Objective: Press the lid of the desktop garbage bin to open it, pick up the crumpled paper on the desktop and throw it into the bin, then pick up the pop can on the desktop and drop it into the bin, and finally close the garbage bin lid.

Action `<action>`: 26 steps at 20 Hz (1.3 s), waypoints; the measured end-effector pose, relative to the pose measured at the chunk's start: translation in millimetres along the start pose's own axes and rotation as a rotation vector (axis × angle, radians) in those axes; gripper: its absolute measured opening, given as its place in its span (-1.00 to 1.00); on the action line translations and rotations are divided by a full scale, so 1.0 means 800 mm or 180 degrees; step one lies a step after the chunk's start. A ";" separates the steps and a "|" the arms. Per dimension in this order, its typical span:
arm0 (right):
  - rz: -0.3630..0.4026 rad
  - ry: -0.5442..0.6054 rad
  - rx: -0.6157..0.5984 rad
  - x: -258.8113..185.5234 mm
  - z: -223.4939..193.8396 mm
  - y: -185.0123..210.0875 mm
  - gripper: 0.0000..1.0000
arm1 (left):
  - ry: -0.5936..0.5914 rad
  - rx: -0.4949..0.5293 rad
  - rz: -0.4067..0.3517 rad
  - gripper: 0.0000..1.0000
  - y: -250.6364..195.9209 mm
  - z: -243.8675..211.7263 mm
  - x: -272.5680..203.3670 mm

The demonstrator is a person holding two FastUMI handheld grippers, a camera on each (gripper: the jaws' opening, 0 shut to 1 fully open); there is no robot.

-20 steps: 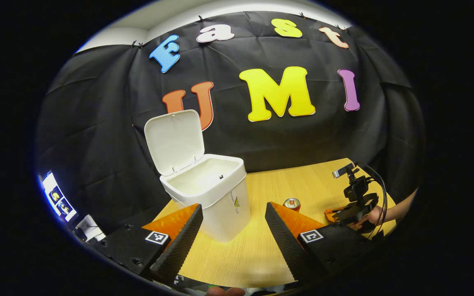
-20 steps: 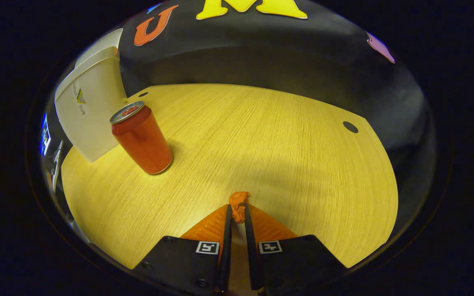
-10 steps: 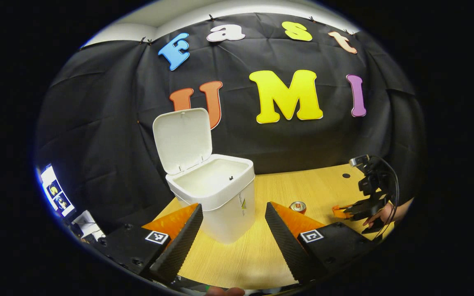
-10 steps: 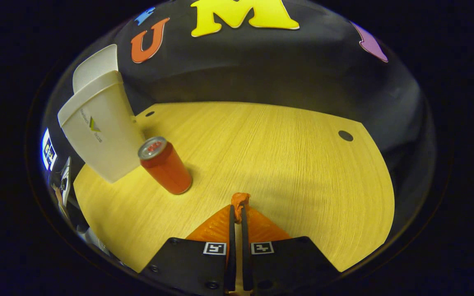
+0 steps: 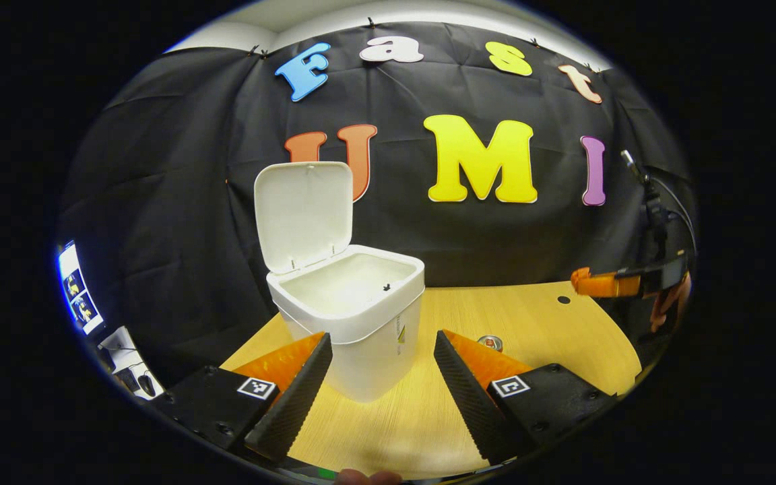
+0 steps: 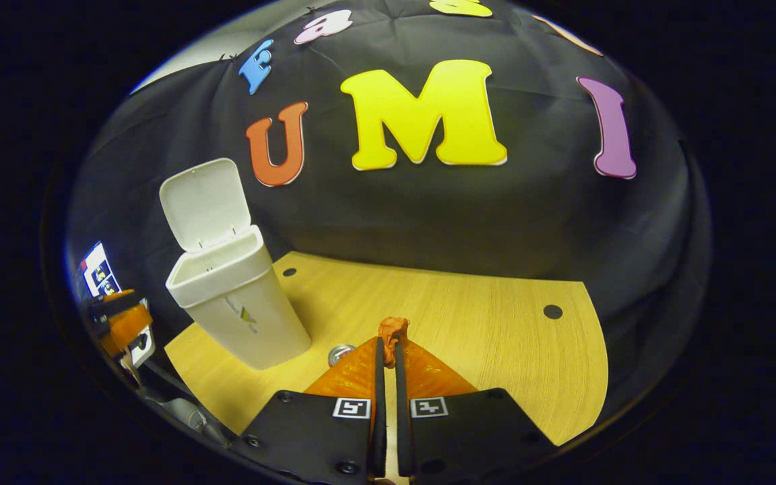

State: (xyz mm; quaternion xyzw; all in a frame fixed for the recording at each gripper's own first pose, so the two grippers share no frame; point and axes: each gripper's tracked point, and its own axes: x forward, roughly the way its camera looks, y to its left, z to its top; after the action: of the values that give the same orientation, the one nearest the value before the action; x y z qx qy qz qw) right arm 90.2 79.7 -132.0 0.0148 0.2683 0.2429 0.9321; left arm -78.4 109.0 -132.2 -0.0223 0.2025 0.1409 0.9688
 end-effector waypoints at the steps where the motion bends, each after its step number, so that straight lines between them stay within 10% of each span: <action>1: 0.0069 -0.0072 -0.0058 0.003 0.020 0.018 -0.87 | 0.0011 -0.0017 0.0017 0.99 0.007 -0.004 -0.001; 13: 0.1108 -0.0272 -0.0734 0.129 0.101 0.318 -0.87 | 0.0023 -0.0271 0.0815 1.00 0.146 -0.029 -0.060; 26: 0.1068 0.0211 -0.0806 0.202 0.048 0.381 -0.24 | 0.0082 -0.0329 0.1216 0.99 0.194 -0.046 -0.104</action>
State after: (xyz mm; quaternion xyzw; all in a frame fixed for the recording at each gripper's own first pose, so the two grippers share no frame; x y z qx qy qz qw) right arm 93.4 426.6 -130.2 -0.0658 0.2600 0.4268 0.8637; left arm -209.7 232.3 -131.0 -0.0349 0.2079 0.3320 0.9194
